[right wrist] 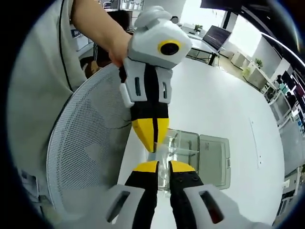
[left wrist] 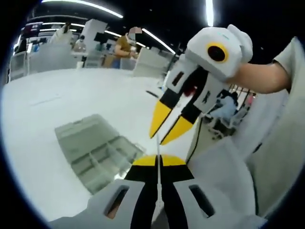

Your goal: Insert the divider into the dual guide fixture by aligning both edges with the guide slots and pushing it downward to the bottom, including one-sided entry, uneven engagement, binding, and posture correction.

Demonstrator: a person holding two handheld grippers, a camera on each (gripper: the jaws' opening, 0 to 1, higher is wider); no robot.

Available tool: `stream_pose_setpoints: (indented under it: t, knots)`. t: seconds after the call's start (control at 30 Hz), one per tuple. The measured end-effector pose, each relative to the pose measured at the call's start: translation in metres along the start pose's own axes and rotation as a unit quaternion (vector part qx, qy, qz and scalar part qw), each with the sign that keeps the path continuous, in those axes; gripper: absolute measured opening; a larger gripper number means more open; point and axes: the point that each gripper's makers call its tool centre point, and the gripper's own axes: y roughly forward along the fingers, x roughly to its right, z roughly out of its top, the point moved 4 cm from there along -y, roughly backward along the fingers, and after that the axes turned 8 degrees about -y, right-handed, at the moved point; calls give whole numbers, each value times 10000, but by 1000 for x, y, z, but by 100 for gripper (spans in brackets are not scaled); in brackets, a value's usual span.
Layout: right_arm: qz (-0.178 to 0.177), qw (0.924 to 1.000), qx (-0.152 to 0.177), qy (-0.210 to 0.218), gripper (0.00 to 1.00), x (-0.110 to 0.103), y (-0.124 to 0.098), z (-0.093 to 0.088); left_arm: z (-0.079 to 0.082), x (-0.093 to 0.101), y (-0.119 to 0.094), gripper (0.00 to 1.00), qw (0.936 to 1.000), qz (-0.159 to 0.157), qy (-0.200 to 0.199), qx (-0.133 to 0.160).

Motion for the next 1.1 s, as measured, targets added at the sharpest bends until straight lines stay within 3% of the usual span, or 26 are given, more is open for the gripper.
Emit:
stream_pose_setpoints:
  t: [0.43,0.7,1.1]
  knots:
    - [436,9989,101,131,0,-6,0,2,-2,5,-1,0,9972,-79,737,-53]
    - [599,9978,156,236,0,-10,2,3,-3,6,-2,0,9953,-123,959,-86]
    - [908,9906,237,995,0,-16,4,0,-7,10,0,0,9931,-189,1135,-238]
